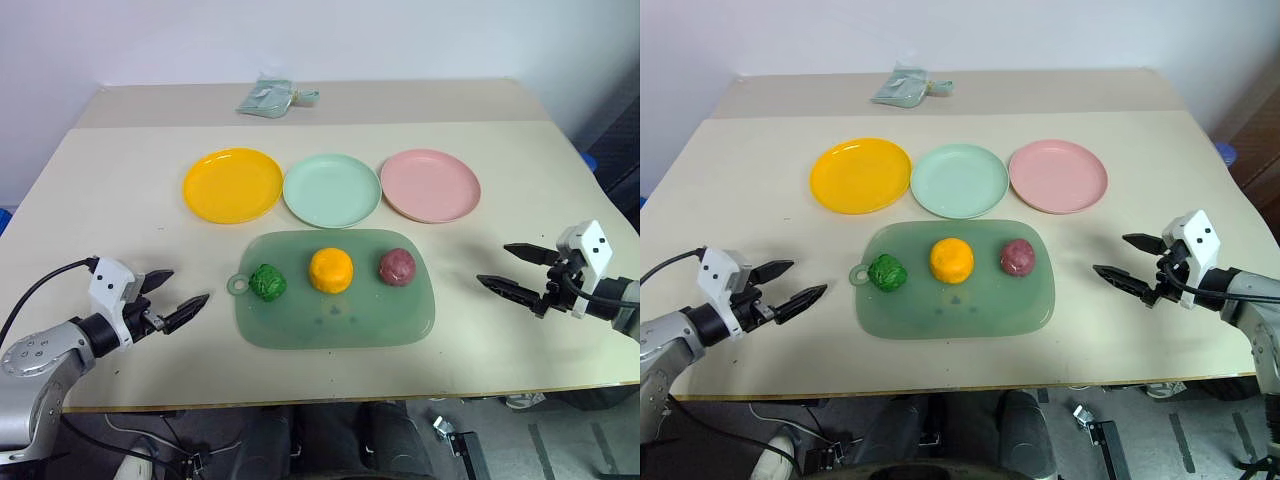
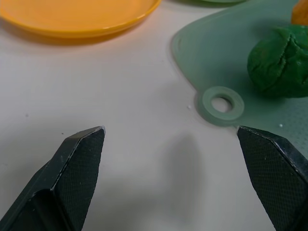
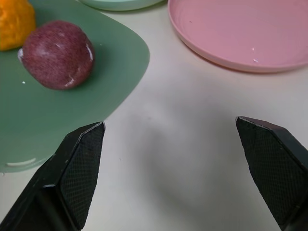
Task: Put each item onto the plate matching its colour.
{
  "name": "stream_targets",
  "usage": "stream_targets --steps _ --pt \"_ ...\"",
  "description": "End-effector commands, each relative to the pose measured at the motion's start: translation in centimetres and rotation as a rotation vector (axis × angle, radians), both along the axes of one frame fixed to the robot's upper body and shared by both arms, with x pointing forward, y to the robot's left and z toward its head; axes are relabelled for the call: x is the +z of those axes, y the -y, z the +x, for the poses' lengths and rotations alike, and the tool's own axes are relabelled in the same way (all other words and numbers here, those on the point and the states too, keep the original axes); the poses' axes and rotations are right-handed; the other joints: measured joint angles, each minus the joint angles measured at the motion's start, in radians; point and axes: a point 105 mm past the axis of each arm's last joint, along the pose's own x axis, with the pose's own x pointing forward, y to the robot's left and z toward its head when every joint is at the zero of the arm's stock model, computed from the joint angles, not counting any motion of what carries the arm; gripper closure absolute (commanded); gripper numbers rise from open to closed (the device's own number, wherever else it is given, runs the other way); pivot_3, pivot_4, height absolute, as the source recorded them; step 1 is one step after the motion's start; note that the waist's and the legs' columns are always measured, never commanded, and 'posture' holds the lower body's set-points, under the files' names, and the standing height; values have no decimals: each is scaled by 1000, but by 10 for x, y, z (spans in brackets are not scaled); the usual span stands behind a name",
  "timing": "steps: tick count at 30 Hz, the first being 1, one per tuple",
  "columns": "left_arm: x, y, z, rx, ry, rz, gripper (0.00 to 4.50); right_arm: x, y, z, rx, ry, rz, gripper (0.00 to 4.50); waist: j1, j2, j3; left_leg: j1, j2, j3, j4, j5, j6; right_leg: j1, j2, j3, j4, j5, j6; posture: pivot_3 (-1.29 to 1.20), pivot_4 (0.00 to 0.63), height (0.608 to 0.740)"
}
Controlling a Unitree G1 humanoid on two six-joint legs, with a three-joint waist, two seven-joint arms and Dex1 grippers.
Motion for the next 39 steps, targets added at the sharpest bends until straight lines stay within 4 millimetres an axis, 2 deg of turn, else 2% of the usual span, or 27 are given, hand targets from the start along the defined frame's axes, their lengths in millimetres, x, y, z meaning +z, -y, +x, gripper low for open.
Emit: stream_targets --steps 1,5,9,12,17,20,22,29,32,35,39 --pt "14 -1 0 6 52 16 0 18 -10 4 18 65 -6 78 0 0 0 0 0 0 0 0 0 0 0 0 0 0 0 0 150 740" --pt "18 -2 0 27 71 5 0 21 -19 6 22 88 0 78 1 0 0 0 0 0 0 0 0 0 0 0 0 0 0 0 150 740" --pt "30 5 3 13 104 -56 0 27 -18 16 -24 153 0 78 0 0 0 0 0 0 0 0 0 0 0 0 0 0 0 0 150 740" --pt "48 31 11 -84 131 -152 0 37 -13 23 -69 210 27 78 5 0 0 0 -1 0 0 0 0 0 0 0 0 0 0 0 150 740" --pt "55 66 16 -259 118 -157 0 41 -18 16 -54 226 77 78 15 0 0 0 -1 0 0 0 0 0 1 0 0 0 0 0 150 740" --pt "44 84 13 -417 41 -68 0 36 -41 -4 61 167 111 78 22 0 0 0 -1 1 0 1 0 0 3 0 1 0 0 0 150 740" --pt "36 89 13 -482 11 -18 0 30 -51 -13 98 138 122 78 22 1 0 0 -1 1 0 1 0 0 5 -1 1 0 0 0 150 740" --pt "16 101 37 -521 -3 129 0 23 -64 -20 116 131 154 78 25 0 0 0 -1 1 3 1 1 2 6 -1 2 0 1 0 150 740" --pt "10 101 47 -510 0 154 874 23 -68 -22 127 138 164 0 23 0 0 0 -1 1 3 0 1 2 6 -1 2 0 1 0 150 740" --pt "16 102 54 -483 27 116 2170 23 -70 -23 129 138 166 0 25 0 0 0 -1 1 3 1 1 2 6 -1 2 0 1 0 150 740" --pt "41 104 68 -433 109 -6 2170 23 -69 -22 129 141 165 0 25 0 0 -1 -1 0 6 0 2 2 6 -1 3 0 1 0 150 740"
